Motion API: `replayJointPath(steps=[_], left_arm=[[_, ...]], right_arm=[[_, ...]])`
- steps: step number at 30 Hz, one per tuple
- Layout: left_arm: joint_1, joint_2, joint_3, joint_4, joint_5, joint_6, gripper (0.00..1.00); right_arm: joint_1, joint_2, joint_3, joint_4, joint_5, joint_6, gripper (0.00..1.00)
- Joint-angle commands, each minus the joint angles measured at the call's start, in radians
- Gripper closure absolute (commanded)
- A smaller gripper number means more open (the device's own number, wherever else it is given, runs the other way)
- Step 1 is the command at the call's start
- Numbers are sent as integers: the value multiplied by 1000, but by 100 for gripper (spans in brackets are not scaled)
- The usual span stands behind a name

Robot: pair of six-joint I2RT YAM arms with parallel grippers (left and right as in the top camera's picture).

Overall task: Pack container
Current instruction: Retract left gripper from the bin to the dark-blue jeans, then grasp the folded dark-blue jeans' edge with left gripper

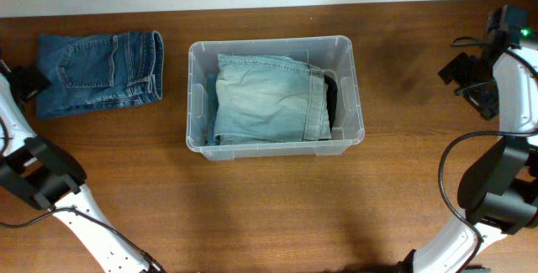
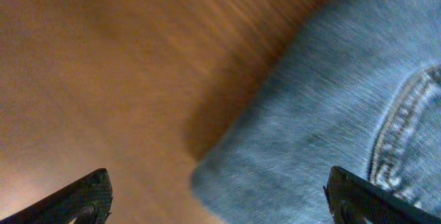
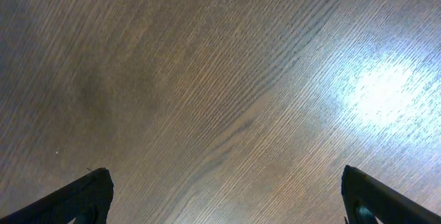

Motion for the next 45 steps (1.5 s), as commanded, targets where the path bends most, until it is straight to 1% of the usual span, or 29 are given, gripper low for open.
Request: replayJointPath(steps=[1,4,6,8,13,19,23,26,35,43,44,45], left_arm=[[0,40,1,10,120,103,1],[-3,53,1,14,140,125,1],[-3,55,1,13,138,128,5],[-3,55,1,12,138,128,7],[-2,57,-2,6,138,128,7],[-2,57,-48,10,138,129,7],[-2,57,-60,13,138,174,7],[-2,57,-60,19,141,177,7],[-3,114,-60,16,266,181,7],[-7,156,-60,-21,294,181,7],[-7,156,-60,-23,312,181,7],[-7,156,-60,-29,361,181,10]], right_arm=[[-6,5,0,0,13,10,2],[-6,5,0,0,13,10,2],[-6,5,0,0,13,10,2],[-6,5,0,0,13,10,2],[-6,5,0,0,13,10,2],[-6,5,0,0,13,10,2],[-6,5,0,0,13,10,2],[-6,5,0,0,13,10,2],[-6,5,0,0,13,10,2],[-6,5,0,0,13,10,1],[-6,5,0,0,13,10,2],[-6,5,0,0,13,10,2]])
